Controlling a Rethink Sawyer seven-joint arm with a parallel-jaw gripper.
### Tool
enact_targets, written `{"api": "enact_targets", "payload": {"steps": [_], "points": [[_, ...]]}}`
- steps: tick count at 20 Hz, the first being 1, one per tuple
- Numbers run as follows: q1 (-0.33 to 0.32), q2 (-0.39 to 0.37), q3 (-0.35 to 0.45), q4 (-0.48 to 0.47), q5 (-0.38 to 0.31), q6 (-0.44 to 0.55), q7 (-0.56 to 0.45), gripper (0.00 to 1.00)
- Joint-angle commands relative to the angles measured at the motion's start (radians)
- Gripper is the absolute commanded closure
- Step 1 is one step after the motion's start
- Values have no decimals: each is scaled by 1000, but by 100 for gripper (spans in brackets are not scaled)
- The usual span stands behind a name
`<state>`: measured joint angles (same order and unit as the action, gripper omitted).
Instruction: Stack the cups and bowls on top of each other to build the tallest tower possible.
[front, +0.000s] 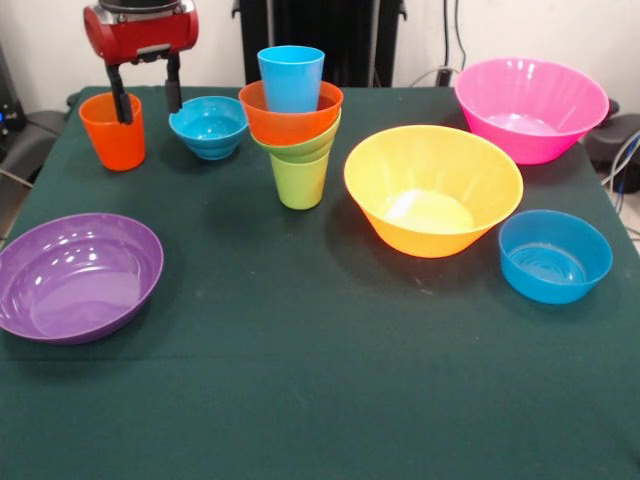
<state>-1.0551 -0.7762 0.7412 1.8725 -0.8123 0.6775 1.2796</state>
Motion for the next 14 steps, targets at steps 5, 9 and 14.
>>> {"api": "enact_targets", "payload": {"steps": [5,9,14], "points": [[-1,-41,30,121,-52,-108,-74,0],[-23,-98,51,175,-21,-119,-79,0],[-27,-115,57,191,10,-79,-89,0]]}}
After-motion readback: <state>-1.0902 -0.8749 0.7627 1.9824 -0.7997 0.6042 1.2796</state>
